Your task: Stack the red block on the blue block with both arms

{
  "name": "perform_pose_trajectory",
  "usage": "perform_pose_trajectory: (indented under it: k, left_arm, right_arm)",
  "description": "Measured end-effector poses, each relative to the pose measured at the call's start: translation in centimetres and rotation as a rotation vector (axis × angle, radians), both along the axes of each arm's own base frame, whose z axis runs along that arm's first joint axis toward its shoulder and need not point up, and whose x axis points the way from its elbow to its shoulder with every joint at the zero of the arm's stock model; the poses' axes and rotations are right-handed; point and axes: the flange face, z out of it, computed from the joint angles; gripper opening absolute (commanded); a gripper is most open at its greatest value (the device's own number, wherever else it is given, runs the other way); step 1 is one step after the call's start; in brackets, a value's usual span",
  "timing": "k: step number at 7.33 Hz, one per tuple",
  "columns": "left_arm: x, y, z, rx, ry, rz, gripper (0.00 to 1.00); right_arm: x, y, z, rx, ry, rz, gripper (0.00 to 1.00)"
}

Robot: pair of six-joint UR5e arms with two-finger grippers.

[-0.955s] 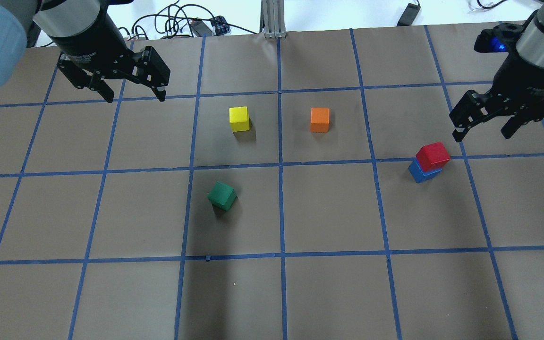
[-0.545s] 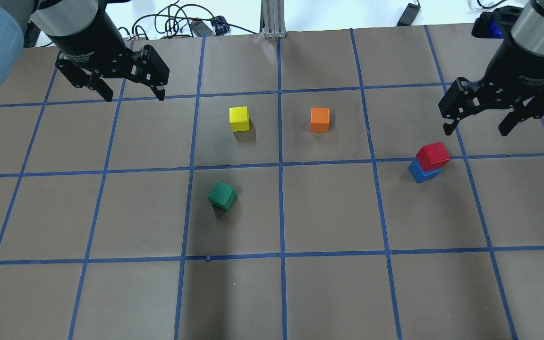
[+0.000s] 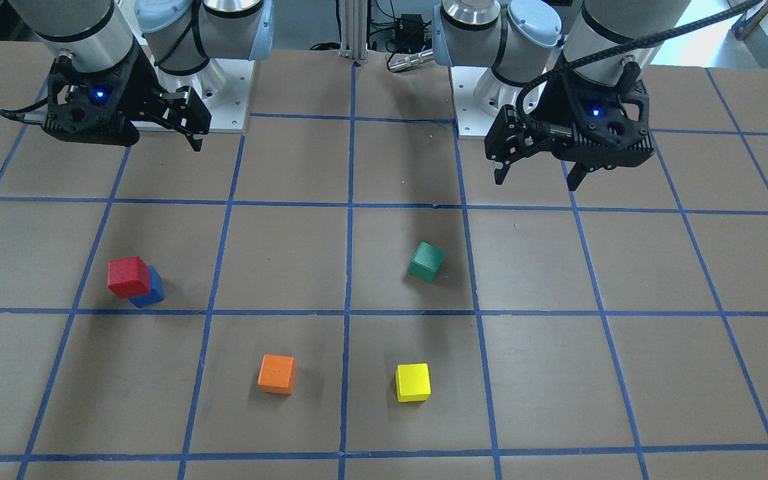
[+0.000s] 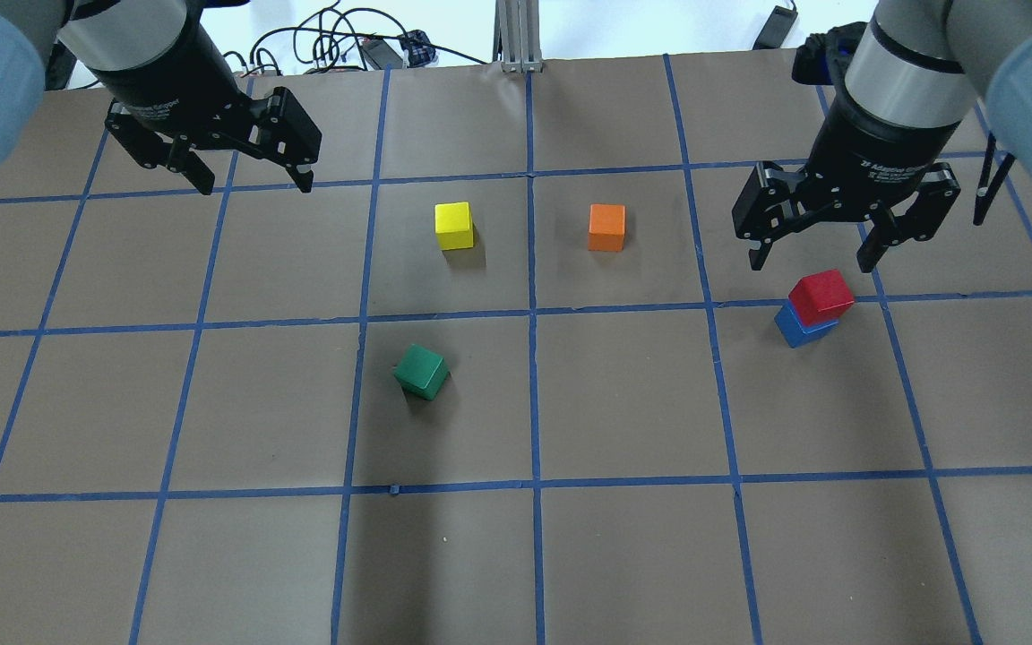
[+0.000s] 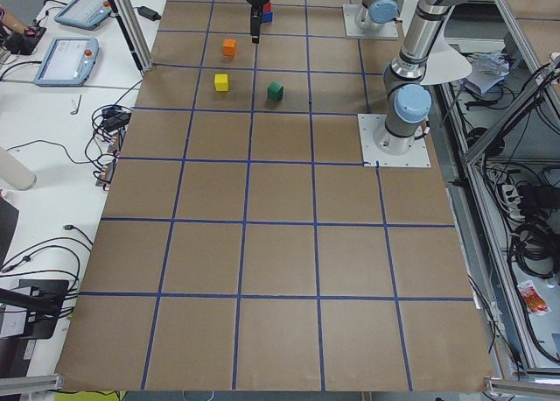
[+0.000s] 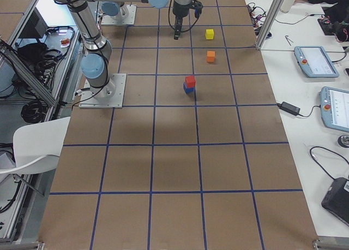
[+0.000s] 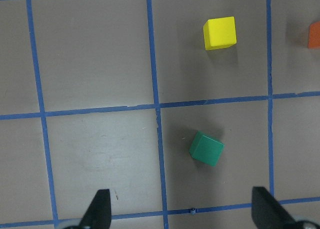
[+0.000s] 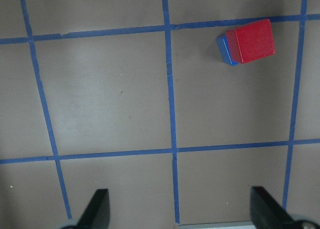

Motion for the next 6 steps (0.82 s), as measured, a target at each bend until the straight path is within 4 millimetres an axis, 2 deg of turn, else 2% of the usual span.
perform_pose_trajectory:
  k: [3, 6]
  left_arm:
    - [0.0, 0.06, 0.01, 0.0, -0.001, -0.001, 1.0]
    - [0.01, 0.01, -0.05, 0.001, -0.001, -0.002, 1.0]
  right_arm:
    - [0.61, 0.63, 0.71, -0.015, 0.001, 0.007, 1.0]
    - [0.6, 0.78, 0.27, -0.008, 0.004, 0.018, 1.0]
